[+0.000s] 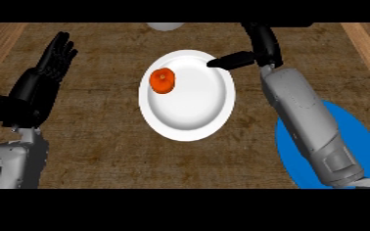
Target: Pick the squash from the plate and place it in the plate
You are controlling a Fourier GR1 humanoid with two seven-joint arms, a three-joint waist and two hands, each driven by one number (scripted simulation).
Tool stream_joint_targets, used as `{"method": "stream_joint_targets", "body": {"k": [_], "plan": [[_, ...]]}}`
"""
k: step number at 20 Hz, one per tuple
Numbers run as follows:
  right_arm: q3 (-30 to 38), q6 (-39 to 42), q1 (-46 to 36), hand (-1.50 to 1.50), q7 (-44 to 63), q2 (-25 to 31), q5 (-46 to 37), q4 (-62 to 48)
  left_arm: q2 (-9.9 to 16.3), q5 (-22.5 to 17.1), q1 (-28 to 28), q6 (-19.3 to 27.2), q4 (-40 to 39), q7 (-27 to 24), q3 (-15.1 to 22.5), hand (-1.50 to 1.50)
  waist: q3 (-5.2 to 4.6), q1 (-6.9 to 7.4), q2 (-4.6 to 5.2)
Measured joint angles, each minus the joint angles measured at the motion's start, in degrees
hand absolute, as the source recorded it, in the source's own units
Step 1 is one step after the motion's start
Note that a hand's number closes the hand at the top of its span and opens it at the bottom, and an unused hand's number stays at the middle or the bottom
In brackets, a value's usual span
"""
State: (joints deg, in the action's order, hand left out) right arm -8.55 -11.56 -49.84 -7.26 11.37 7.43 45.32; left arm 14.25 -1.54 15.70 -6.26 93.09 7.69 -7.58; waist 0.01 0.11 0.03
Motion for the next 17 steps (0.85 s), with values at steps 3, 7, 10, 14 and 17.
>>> {"method": "stream_joint_targets", "body": {"k": [3, 7, 10, 14, 17], "plan": [[2.3, 4.4, 1.9, -1.50, -2.7, 3.7, 0.8, 0.0, 0.0, 0.3, -0.3, 0.0, 0.0, -0.3, -0.1, 0.00, 0.00, 0.03, 0.01], [4.7, 10.8, 4.8, -1.50, -5.6, 9.0, 1.5, -0.1, -0.3, 0.8, 0.3, 0.1, -0.1, 0.1, 0.1, 0.00, 0.00, -0.03, 0.02], [6.5, 14.7, 5.7, -1.50, -7.5, 11.9, 1.4, -1.5, -0.1, 0.6, 0.7, -0.4, -0.9, -0.3, -0.1, 0.00, 0.00, 0.07, 0.06], [8.9, 19.3, 6.7, -1.50, -10.7, 15.2, 1.2, -3.8, -0.8, 1.2, 0.6, -0.1, -1.0, -0.3, 0.2, 0.00, 0.00, 0.19, 0.08], [10.0, 20.5, 7.5, -1.50, -12.7, 16.4, 0.1, -4.4, -0.8, 1.1, -0.4, -0.5, 0.3, -0.3, 0.1, 0.00, 0.00, 0.23, 0.05]]}}
